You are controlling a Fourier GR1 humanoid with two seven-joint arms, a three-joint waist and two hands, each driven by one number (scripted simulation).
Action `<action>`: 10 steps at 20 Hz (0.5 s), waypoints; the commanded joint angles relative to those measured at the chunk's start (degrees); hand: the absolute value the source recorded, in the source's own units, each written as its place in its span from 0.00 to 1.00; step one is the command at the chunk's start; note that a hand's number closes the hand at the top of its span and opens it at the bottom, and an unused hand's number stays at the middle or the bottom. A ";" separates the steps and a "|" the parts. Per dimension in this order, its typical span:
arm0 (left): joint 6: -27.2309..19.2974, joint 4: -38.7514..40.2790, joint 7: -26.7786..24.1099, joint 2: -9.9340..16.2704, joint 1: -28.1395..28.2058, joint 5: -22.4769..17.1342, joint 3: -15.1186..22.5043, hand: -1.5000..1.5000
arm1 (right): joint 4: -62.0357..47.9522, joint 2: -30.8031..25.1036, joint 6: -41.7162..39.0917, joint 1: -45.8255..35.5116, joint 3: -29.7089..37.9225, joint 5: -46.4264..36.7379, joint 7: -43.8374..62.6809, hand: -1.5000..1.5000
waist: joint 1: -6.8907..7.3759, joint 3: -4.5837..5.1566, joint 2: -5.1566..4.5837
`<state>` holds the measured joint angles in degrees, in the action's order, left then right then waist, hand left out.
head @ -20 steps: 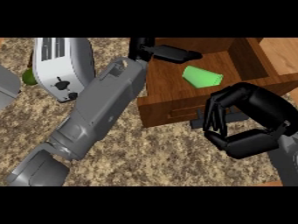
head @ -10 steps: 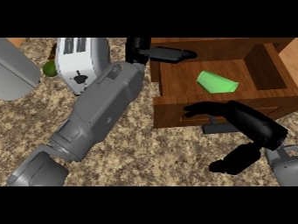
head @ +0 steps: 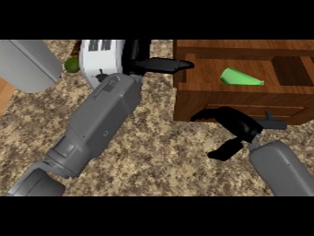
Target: Pick up the cup, place it into the drawer and close the drawer
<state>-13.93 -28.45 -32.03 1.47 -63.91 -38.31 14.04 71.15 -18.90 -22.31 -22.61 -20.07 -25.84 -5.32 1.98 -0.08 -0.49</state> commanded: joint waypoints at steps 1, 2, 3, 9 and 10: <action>2.14 -3.16 -0.19 0.59 4.23 0.10 0.42 0.00 | -16.33 3.55 5.57 -4.95 -1.33 -5.95 -4.72 1.00 | 1.95 -0.04 -0.15; 0.50 -4.78 -0.67 0.67 4.34 -0.04 0.03 0.00 | -19.87 3.46 7.89 -5.99 0.55 -5.77 -7.58 1.00 | 2.78 -0.10 -0.15; 2.78 -4.67 1.34 3.02 5.29 0.02 0.22 0.00 | -22.88 4.41 8.65 -9.18 1.99 -5.43 -8.56 1.00 | 2.55 -0.08 -0.22; 6.82 -10.04 2.57 5.66 9.92 -1.06 0.37 0.00 | -34.17 1.38 11.25 -18.43 10.03 -2.49 -16.66 1.00 | 5.16 -0.18 -0.62; 6.79 -10.45 2.35 6.01 9.86 -0.78 0.51 0.00 | -35.85 1.11 13.47 -18.75 11.11 -2.57 -17.51 1.00 | 5.64 -0.24 -0.92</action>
<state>-8.95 -36.26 -30.30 5.83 -56.03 -38.94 14.32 42.72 -16.89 -12.21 -36.97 -12.92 -29.09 -18.55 6.28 -0.14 -0.94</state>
